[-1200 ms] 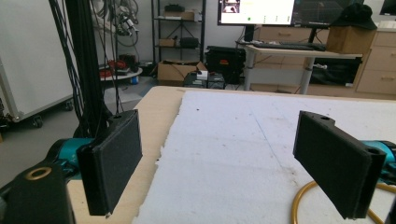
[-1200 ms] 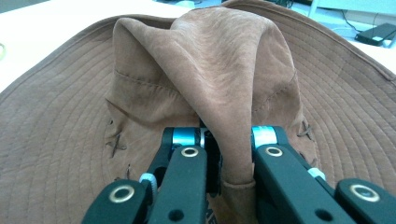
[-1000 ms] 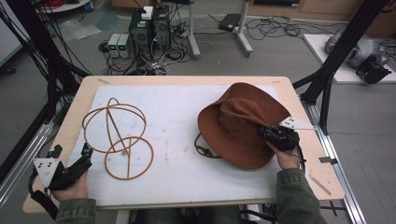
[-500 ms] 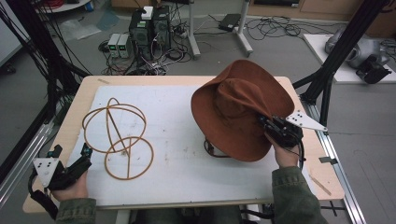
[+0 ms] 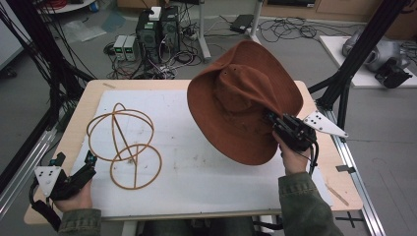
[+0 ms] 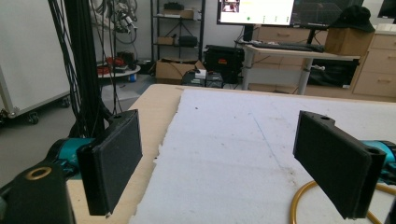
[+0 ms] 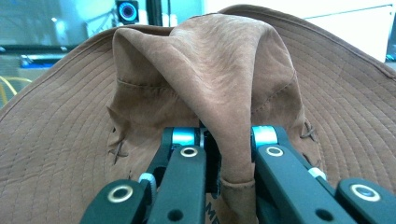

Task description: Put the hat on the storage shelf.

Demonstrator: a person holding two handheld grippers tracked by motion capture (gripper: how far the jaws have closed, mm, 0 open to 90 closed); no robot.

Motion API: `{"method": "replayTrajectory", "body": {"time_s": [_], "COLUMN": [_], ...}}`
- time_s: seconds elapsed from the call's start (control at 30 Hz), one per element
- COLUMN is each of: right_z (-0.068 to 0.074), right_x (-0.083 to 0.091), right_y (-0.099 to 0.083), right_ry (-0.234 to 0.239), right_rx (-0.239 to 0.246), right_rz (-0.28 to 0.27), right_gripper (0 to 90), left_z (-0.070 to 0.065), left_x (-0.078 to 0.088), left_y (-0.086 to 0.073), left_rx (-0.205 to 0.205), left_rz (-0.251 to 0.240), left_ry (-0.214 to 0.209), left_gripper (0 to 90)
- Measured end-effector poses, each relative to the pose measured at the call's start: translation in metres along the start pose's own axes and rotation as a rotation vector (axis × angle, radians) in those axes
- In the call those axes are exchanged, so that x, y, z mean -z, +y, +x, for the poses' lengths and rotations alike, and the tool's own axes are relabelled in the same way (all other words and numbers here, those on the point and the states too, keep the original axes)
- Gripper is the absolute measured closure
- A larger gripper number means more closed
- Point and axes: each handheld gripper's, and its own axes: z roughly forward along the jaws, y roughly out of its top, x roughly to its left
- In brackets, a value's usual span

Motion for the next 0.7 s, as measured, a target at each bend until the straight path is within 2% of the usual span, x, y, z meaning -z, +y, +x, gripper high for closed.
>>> {"method": "replayTrajectory", "body": {"time_s": [0.4,0.57,0.67,0.7], "right_z": [0.021,0.038,0.044,0.050], "right_x": [-0.028,-0.046,-0.053,-0.060], "right_y": [0.017,0.026,0.029,0.031], "right_ry": [0.095,0.151,0.168,0.189], "right_rx": [-0.013,-0.020,-0.026,-0.029], "right_rz": [-0.029,-0.045,-0.049,-0.050], "right_gripper": [87.5,87.5,87.5,87.5], "left_z": [0.000,0.001,0.001,0.001], "left_x": [0.000,-0.001,-0.001,-0.001], "left_y": [0.000,0.000,0.000,0.000], "left_rx": [0.004,0.008,0.009,0.010], "left_rz": [0.001,-0.001,0.000,0.000], "left_ry": [-0.003,-0.003,-0.005,-0.006], "left_gripper": [15.7,15.7,15.7,15.7]}}
